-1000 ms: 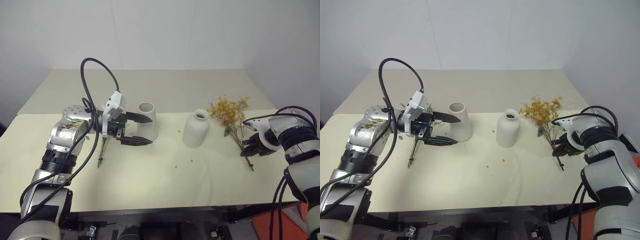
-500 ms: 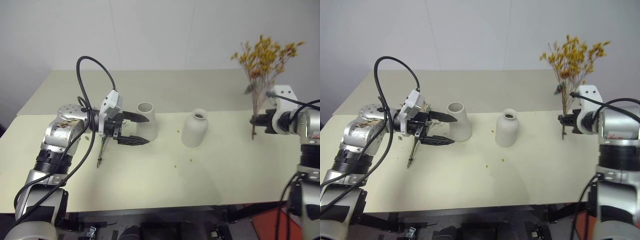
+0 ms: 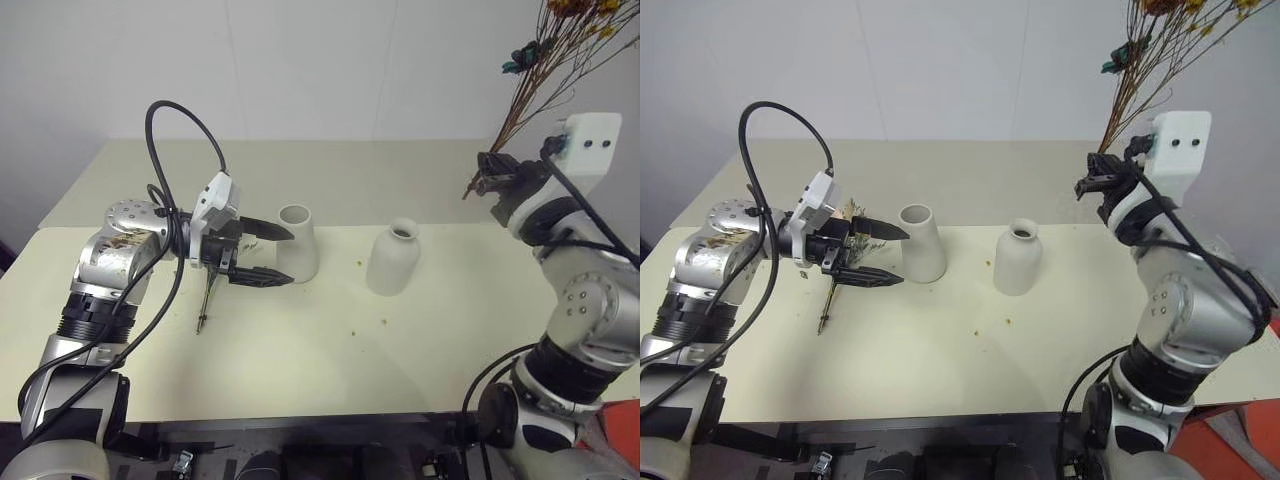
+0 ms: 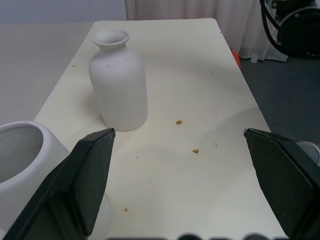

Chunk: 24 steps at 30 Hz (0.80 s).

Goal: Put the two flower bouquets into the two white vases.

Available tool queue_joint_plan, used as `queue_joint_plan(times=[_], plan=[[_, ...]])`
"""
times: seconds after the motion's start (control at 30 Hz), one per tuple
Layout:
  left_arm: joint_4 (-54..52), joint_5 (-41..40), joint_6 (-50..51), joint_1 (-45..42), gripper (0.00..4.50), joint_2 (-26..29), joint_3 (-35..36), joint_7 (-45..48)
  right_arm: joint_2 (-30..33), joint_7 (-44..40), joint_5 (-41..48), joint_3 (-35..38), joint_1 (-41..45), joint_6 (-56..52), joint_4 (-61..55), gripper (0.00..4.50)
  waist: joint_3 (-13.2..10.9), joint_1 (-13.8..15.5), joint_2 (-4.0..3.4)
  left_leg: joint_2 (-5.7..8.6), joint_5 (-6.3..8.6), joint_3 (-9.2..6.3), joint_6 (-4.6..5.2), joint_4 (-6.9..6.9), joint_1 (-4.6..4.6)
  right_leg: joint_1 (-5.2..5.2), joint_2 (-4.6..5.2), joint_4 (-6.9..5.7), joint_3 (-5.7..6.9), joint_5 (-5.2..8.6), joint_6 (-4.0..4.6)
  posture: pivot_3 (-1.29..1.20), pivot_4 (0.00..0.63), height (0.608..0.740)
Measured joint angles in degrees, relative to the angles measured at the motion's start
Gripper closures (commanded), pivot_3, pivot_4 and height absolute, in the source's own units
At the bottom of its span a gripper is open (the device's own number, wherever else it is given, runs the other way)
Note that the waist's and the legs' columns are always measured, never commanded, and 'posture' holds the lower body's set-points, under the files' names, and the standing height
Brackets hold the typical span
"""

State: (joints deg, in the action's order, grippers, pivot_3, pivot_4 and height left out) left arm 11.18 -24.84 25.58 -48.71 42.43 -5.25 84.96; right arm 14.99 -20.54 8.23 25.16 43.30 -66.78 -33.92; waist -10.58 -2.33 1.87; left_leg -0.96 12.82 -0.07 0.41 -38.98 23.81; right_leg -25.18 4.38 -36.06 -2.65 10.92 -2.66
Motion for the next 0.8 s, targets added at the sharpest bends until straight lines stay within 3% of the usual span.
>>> queue_joint_plan(times=[0.27, 0.8], plan=[[-0.2, 0.0, 0.8, 0.0, 0.00, 0.0, 0.4, -0.6, -5.6, 4.1, 3.3, -5.0, -5.8, 5.3, -1.5, 4.49, 0.0, -0.2, -0.01, -0.01, 0.00, 0.00, 0.00, 0.01, -0.01, -0.01, -0.01, -0.01, 0.00, 0.01, 0.02, 0.00, 0.150, 0.740], [-1.7, -0.1, 1.9, 1.5, 0.00, 0.2, 0.9, -1.9, -6.7, 7.3, 4.6, -13.3, -8.7, 15.8, 6.4, 4.49, 0.0, -0.2, -0.01, -0.03, 0.00, -0.01, 0.00, 0.03, -0.03, -0.01, -0.03, 0.01, 0.01, 0.03, 0.04, 0.00, 0.150, 0.740]])
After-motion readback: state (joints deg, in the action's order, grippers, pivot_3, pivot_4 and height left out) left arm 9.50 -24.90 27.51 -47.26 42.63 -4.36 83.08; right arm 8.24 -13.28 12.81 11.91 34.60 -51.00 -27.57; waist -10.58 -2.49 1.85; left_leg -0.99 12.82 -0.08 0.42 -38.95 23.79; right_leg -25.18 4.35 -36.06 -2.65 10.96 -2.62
